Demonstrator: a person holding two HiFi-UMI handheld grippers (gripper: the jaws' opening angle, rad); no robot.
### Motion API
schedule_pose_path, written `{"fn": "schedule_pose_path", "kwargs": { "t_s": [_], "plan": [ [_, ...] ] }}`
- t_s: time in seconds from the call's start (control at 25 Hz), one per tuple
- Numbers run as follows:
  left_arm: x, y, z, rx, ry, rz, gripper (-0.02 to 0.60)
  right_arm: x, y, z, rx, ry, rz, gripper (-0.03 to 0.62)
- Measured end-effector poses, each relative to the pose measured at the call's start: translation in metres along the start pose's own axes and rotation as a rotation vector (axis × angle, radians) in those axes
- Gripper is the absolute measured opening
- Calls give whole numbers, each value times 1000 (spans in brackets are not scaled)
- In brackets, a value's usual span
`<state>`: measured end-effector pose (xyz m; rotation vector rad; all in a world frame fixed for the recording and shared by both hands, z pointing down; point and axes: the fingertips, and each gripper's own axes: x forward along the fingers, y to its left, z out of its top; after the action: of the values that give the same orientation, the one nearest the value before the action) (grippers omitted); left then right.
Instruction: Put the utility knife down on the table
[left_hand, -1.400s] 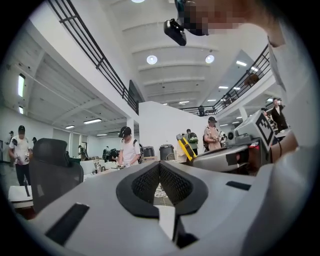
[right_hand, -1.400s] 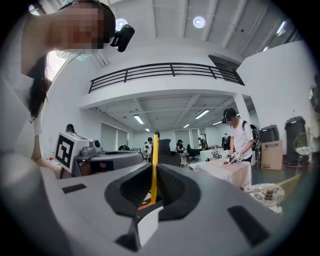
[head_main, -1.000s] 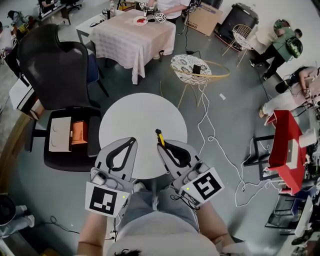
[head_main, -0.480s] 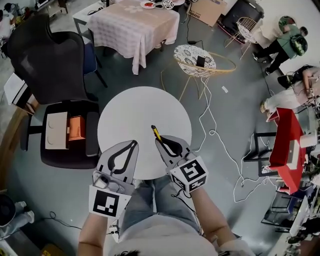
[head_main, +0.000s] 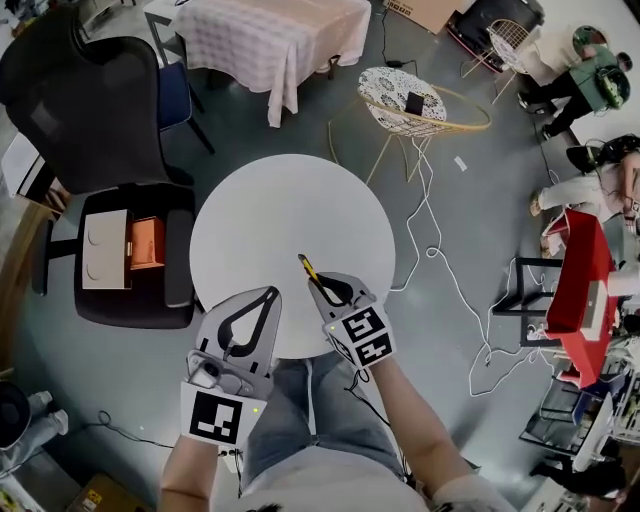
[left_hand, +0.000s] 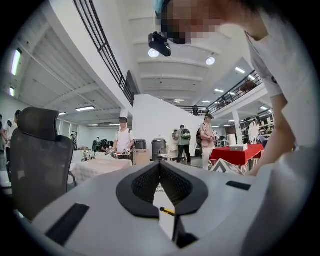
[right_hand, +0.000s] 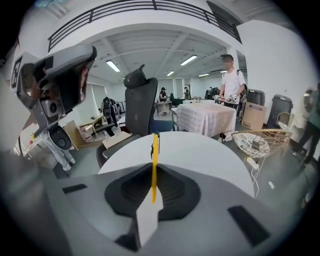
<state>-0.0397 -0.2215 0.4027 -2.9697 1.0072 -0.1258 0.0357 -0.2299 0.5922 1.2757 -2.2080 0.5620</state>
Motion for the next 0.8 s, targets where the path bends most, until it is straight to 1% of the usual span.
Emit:
{"fn": "schedule_pose_path", "kwargs": {
  "t_s": [0.36, 0.8],
  "plan": [
    [-2, 0, -22, -31, 19, 14, 9, 30, 0, -49, 1, 129, 7, 34],
    [-9, -3, -37, -24, 43, 34, 9, 49, 0, -88, -19, 316, 3, 34]
  ]
}}
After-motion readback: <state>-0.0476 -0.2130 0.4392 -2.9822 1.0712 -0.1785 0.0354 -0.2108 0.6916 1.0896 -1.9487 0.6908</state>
